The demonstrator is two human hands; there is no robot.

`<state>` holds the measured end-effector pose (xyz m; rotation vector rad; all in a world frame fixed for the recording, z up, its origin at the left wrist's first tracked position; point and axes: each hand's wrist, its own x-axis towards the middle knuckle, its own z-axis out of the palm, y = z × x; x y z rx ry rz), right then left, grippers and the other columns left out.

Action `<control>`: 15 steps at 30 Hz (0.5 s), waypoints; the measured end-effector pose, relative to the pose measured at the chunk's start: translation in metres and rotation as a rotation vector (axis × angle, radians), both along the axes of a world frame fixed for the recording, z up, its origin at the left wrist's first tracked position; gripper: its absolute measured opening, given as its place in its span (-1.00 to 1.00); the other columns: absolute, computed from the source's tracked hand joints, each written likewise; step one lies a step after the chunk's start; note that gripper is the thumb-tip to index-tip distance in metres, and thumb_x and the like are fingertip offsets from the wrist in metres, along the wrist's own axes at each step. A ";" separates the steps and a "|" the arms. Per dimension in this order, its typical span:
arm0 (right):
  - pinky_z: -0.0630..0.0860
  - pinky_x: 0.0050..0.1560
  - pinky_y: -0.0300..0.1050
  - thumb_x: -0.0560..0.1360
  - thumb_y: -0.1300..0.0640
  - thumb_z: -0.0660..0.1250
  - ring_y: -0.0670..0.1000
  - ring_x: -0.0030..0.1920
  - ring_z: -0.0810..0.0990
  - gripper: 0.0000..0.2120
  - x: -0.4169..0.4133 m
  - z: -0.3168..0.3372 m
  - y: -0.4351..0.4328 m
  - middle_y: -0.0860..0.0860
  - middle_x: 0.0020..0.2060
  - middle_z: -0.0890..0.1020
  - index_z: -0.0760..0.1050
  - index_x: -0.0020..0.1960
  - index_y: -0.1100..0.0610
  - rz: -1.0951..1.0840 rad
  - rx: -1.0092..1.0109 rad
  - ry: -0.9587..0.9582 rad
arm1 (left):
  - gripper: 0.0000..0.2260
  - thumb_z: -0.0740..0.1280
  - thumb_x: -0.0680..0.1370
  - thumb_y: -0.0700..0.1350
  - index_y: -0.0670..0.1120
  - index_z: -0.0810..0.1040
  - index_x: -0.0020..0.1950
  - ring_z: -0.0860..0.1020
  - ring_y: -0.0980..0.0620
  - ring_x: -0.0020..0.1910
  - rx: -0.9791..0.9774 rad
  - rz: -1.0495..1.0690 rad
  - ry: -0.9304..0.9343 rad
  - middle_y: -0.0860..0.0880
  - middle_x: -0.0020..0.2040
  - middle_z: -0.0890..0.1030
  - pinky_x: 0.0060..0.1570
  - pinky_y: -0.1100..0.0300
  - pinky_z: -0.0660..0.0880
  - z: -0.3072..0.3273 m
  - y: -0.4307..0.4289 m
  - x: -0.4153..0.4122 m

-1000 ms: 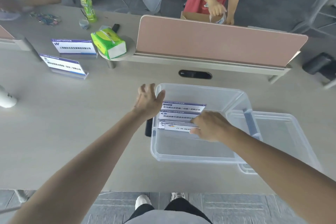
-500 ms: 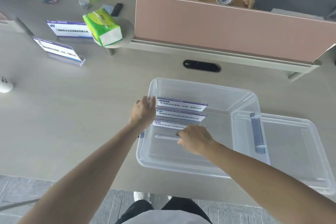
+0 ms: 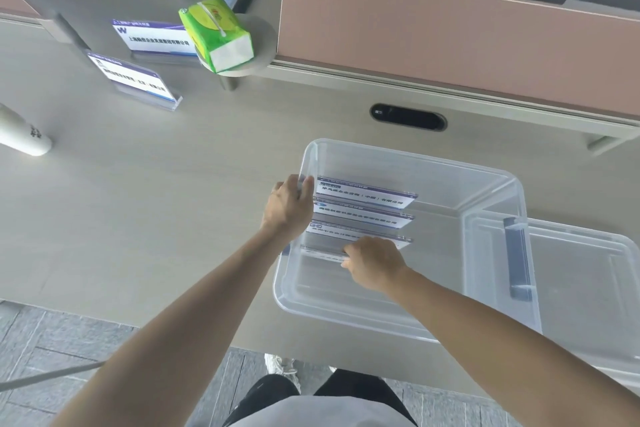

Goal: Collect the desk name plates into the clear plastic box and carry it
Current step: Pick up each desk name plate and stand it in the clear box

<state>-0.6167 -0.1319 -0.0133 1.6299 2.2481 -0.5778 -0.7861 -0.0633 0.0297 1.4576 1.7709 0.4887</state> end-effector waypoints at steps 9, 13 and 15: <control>0.41 -0.18 -0.07 0.55 0.13 0.25 0.20 -0.05 0.62 -0.85 -0.002 0.000 0.003 0.11 -0.10 0.65 0.58 -0.05 0.13 -0.029 -0.028 -0.035 | -0.56 0.04 0.62 0.11 -0.09 0.33 0.41 0.41 -0.14 0.28 -0.012 0.017 0.013 -0.14 0.22 0.53 0.14 -0.05 0.40 -0.006 0.000 -0.002; 0.44 -0.18 -0.06 0.53 0.15 0.25 0.20 -0.07 0.62 -0.86 -0.003 0.001 0.004 0.10 -0.13 0.66 0.58 -0.07 0.13 -0.042 -0.038 -0.043 | -0.59 0.04 0.63 0.11 -0.08 0.34 0.38 0.42 -0.16 0.26 -0.011 0.019 0.022 -0.14 0.19 0.53 0.14 -0.06 0.40 -0.006 0.000 -0.001; 0.46 -0.17 -0.05 0.53 0.15 0.25 0.19 -0.08 0.62 -0.86 -0.003 0.000 0.004 0.10 -0.13 0.66 0.58 -0.07 0.13 -0.048 -0.038 -0.042 | -0.58 0.04 0.62 0.11 -0.08 0.34 0.38 0.41 -0.16 0.27 -0.007 0.021 0.023 -0.15 0.20 0.53 0.14 -0.05 0.40 -0.005 0.000 -0.001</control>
